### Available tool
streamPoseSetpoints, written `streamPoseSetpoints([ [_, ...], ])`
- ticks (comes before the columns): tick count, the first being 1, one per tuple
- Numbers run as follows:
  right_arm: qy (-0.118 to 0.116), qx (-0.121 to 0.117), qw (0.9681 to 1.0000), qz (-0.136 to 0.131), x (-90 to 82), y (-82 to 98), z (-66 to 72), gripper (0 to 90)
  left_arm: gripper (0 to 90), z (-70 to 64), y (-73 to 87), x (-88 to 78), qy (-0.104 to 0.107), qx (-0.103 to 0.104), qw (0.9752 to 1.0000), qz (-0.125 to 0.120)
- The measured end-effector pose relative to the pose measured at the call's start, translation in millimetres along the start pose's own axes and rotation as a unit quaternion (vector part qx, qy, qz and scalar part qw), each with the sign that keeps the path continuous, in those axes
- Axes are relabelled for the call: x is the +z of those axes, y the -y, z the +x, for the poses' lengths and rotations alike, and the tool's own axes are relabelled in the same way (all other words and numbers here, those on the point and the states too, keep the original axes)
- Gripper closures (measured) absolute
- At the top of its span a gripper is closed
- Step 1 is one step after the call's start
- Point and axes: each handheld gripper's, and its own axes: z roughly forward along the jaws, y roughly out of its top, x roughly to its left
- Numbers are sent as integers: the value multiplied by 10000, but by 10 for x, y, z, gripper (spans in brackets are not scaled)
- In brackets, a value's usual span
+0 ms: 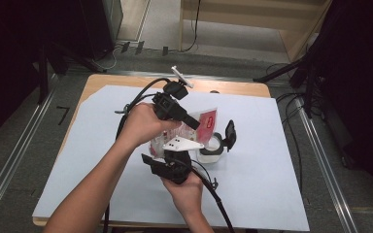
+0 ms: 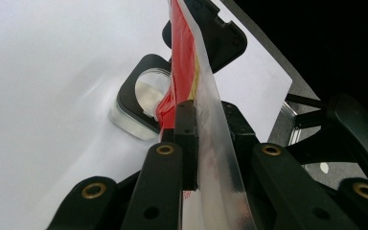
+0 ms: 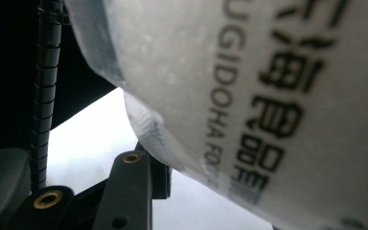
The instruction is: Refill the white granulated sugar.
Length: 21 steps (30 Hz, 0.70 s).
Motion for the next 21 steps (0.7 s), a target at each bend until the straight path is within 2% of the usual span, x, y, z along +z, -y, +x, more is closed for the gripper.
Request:
streamPoseSetpoints([
  [21,-18,50,10000,29,20,16,-38,635,819,19,-3,45,-30,-13,10000,-35],
])
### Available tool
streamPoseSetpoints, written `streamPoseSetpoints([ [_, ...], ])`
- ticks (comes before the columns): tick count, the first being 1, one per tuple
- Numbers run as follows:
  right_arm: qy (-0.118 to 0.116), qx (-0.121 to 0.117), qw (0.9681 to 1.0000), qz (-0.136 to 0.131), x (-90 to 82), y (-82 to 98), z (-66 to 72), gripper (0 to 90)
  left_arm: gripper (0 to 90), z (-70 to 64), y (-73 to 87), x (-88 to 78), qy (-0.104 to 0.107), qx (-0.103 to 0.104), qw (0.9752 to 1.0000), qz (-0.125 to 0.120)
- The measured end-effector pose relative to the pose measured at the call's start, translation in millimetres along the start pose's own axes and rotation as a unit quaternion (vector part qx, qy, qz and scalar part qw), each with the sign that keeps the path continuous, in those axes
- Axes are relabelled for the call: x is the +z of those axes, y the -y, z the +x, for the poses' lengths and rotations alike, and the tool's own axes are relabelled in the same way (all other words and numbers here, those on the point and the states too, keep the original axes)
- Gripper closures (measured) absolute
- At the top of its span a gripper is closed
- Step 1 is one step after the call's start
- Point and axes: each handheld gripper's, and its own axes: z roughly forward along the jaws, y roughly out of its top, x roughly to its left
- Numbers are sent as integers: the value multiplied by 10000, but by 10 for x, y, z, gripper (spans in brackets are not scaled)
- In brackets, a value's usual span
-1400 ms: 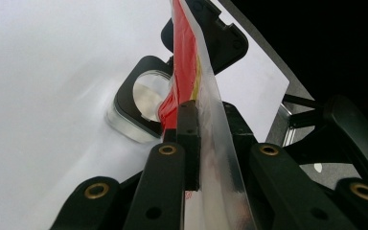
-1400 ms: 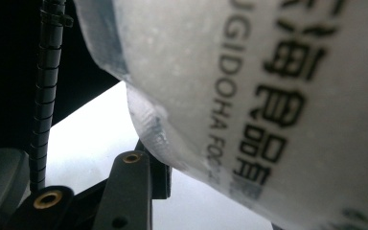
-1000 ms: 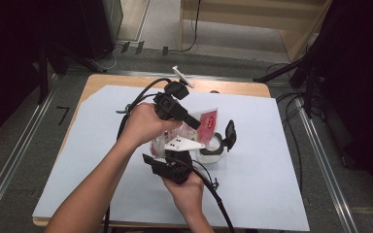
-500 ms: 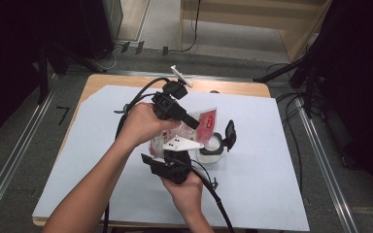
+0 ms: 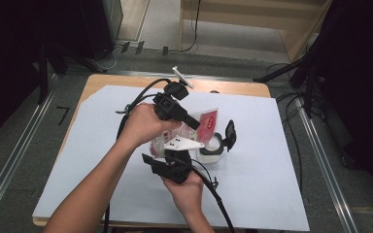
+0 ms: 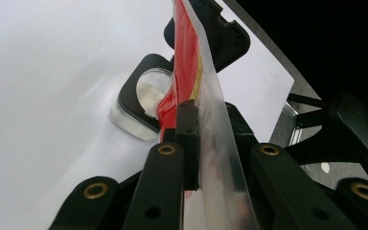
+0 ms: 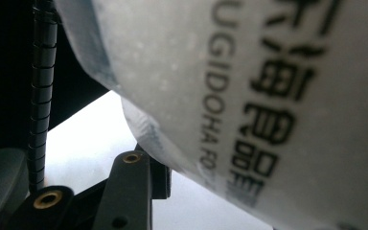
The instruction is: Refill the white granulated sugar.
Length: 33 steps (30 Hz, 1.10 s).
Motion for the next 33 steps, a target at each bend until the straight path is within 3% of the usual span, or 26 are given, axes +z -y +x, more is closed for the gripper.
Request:
streamPoseSetpoints([
  [13,9,91,9999,-70,-22,-13,-22,635,824,-7,-75,28,15,24,9999,125],
  [33,26,77,9999,-60,-43,-12,-12,635,824,-19,-69,32,19,14,10000,96],
])
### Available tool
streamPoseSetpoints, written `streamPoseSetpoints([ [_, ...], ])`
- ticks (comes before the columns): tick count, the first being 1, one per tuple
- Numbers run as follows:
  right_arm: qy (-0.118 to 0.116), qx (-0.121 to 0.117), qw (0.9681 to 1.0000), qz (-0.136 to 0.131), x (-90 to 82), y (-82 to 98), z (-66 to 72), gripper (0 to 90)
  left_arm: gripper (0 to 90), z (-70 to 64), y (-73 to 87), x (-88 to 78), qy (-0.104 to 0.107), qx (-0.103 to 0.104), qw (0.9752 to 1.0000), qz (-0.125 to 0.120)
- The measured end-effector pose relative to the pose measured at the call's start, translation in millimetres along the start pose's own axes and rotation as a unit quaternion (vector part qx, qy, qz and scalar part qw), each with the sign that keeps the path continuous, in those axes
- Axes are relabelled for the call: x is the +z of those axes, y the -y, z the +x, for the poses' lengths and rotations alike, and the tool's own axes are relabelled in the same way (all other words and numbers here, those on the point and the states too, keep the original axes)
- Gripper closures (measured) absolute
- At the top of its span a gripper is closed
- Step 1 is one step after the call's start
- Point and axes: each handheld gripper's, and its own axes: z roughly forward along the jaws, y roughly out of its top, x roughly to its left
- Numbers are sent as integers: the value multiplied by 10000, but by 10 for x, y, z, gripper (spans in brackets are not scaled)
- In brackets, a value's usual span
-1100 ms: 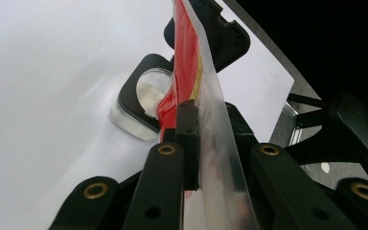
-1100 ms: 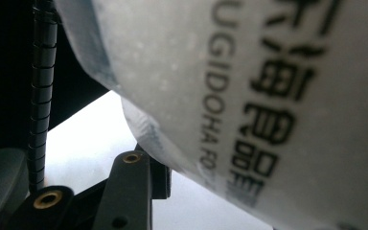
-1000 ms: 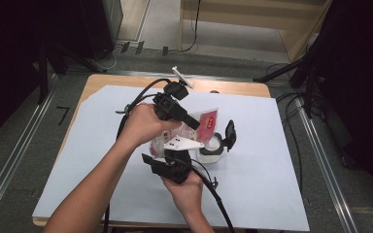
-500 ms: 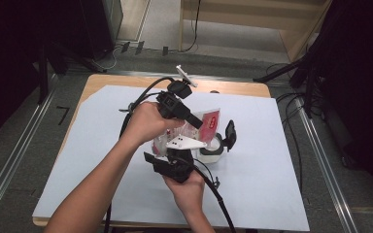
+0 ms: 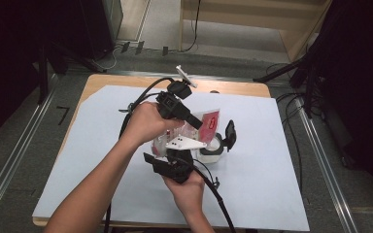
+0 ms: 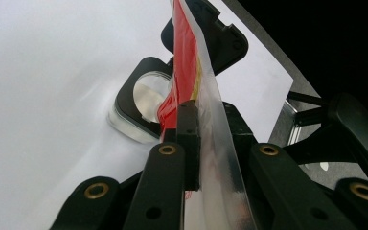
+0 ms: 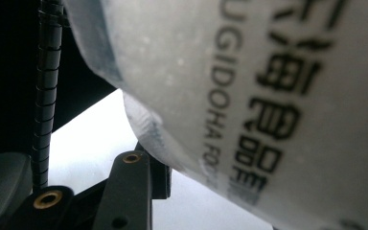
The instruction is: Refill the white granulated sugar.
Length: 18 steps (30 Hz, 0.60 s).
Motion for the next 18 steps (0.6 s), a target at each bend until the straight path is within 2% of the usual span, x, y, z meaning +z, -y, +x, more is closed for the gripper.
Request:
streamPoseSetpoints([
  [18,40,-27,10000,-6,-6,4,-2,634,820,-21,-6,5,-28,25,10000,8],
])
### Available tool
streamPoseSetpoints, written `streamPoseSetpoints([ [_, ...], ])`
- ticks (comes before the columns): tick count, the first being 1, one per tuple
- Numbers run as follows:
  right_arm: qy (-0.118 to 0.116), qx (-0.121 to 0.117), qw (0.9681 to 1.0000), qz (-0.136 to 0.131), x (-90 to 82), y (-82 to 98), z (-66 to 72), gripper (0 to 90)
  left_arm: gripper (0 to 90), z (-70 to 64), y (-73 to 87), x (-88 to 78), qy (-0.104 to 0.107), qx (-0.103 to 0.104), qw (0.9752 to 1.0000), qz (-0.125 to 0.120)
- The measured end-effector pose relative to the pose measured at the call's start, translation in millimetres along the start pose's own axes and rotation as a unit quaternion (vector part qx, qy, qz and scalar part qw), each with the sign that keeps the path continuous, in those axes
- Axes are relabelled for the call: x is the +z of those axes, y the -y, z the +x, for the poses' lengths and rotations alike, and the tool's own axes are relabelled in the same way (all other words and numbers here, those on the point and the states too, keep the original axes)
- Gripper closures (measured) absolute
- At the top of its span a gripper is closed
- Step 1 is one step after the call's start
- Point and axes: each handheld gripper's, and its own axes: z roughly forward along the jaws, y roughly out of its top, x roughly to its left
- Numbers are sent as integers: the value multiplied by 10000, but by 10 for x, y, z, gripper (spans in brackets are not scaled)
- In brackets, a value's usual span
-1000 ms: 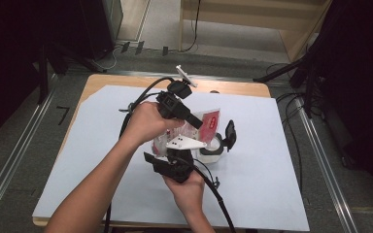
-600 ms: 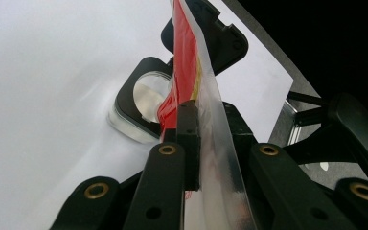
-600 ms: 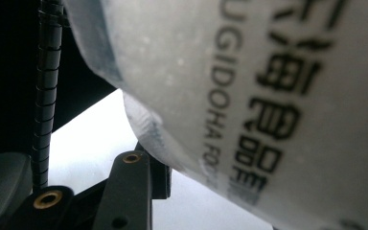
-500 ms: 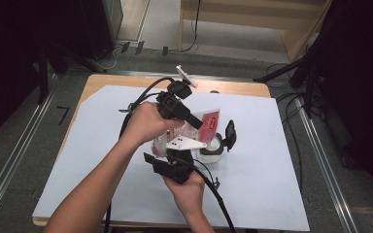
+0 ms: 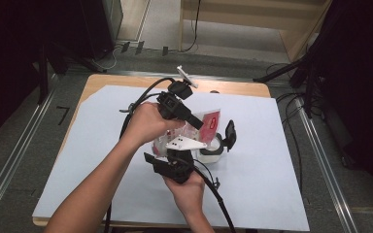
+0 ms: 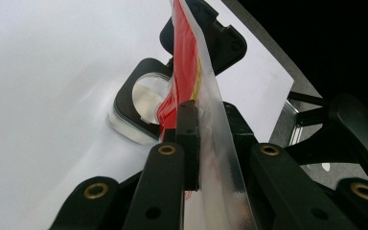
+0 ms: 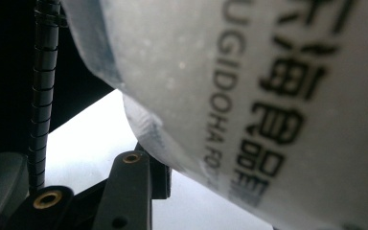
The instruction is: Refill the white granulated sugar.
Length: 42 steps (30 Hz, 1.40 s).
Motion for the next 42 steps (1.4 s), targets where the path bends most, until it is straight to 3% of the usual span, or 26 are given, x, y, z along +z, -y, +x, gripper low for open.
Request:
streamPoseSetpoints([
  [42,12,-21,10000,-19,3,8,9,634,819,-1,7,4,46,29,10000,2],
])
